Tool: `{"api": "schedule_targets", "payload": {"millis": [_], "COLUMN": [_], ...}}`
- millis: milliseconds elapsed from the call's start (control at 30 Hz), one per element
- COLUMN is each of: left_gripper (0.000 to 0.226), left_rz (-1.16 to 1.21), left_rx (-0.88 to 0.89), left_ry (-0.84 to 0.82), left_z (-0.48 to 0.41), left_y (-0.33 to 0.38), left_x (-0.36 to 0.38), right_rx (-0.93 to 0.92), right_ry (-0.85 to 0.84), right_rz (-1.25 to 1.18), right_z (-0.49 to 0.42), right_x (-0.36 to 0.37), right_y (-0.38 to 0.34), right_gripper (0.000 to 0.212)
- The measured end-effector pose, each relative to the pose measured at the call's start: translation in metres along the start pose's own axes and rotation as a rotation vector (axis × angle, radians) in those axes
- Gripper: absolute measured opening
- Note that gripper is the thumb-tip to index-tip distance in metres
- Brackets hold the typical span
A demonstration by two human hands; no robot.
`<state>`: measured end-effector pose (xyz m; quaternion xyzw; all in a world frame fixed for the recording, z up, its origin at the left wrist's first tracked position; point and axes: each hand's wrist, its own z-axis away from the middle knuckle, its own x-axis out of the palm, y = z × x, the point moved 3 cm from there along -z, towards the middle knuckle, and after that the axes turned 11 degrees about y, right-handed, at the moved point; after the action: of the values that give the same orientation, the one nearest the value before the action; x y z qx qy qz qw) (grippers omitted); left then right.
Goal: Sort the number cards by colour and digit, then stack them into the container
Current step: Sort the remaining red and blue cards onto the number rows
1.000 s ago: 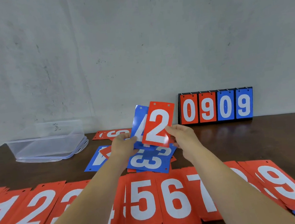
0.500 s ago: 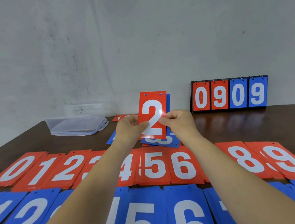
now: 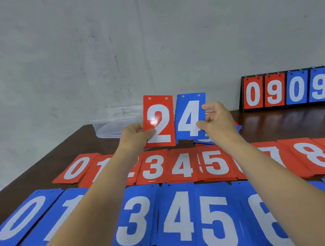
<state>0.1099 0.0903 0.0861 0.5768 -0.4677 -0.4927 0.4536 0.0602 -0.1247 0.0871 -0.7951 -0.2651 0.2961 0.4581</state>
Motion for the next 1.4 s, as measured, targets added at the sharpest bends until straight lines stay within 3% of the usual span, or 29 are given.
{"api": "schedule_targets", "payload": {"millis": [100,400,700,867,1000,1200,1400], "left_gripper": [0.014,0.011,0.014,0.036,0.031,0.039,0.044], "left_rz": [0.029,-0.191,-0.419,-0.723,-0.882,-1.016,-1.027], "left_rx": [-0.087,-0.128,-0.027,0.141,0.185,0.252,0.308], "left_ry": [0.026,0.063,0.035,0.045,0.048,0.053,0.082], "left_z": [-0.012,-0.045,-0.057,-0.056,-0.055,-0.053,-0.043], "left_y": [-0.015,-0.068,-0.094,-0.096,-0.098,-0.097,-0.091], "left_x": [-0.040,-0.114,-0.108,-0.101,-0.098,-0.096,-0.097], "right_rx": [0.018,0.153,0.151,0.165,0.172,0.199,0.299], "right_ry": [0.036,-0.031,-0.002,0.035,0.046,0.084,0.053], "right_rz": [0.006,0.078,0.123,0.151,0.157,0.171,0.146], "right_z": [0.013,0.065,0.106,0.113,0.117,0.128,0.150], "right_x": [0.012,0.034,0.029,0.025,0.022,0.008,-0.006], "right_y": [-0.007,-0.014,-0.024,-0.024,-0.022,-0.018,-0.016], "right_gripper": [0.048,0.044,0.046,0.047,0.047,0.053,0.044]}}
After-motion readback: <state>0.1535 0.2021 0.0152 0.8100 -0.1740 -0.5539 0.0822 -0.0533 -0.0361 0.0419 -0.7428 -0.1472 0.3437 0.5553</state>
